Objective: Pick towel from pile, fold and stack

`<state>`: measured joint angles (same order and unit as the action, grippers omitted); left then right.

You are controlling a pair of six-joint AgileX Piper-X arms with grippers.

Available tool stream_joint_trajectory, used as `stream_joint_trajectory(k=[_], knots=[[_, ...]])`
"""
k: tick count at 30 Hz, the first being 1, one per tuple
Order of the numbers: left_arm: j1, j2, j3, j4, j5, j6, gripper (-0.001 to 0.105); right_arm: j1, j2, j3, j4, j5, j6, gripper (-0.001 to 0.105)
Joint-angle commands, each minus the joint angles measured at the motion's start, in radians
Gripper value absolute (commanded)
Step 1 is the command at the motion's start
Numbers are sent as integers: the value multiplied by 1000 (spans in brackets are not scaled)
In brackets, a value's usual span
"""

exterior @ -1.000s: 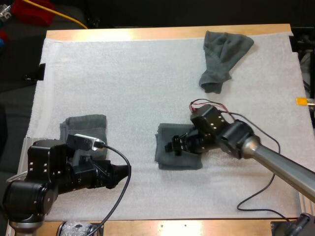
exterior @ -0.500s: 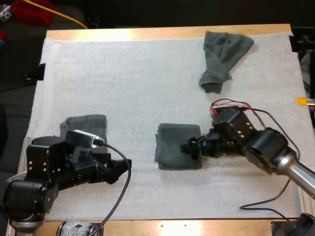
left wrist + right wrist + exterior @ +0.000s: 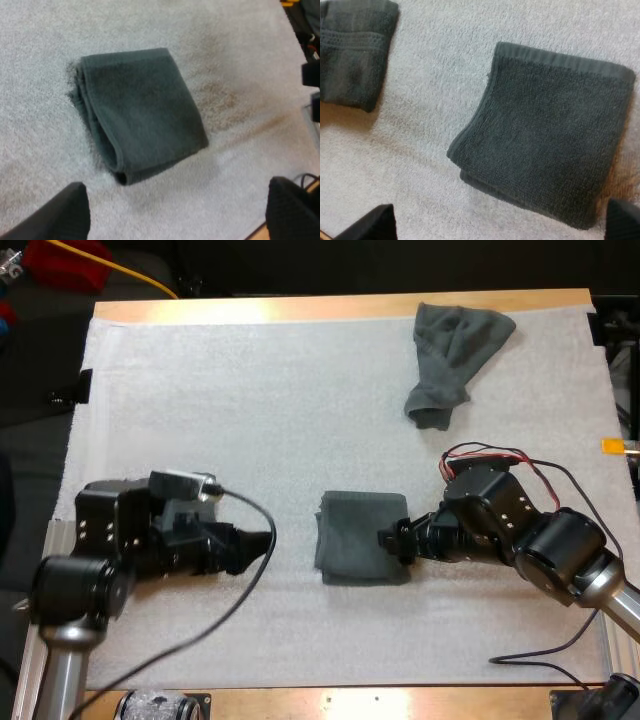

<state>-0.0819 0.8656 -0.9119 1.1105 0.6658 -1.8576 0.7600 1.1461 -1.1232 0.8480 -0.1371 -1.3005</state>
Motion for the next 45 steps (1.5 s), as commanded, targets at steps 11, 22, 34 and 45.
stream_joint_trajectory(k=[11,22,34,45], knots=[[-8,219,1,-76,44,-15,70,1,-7,-3,8,5,-12,79],[-104,345,125,-280,63,-91,70,1,-7,-3,8,5,-12,79],[-148,501,135,-442,42,-165,70,1,-7,-3,8,5,-12,79],[-148,643,135,-488,42,-165,70,1,-7,-3,8,5,-12,79]])
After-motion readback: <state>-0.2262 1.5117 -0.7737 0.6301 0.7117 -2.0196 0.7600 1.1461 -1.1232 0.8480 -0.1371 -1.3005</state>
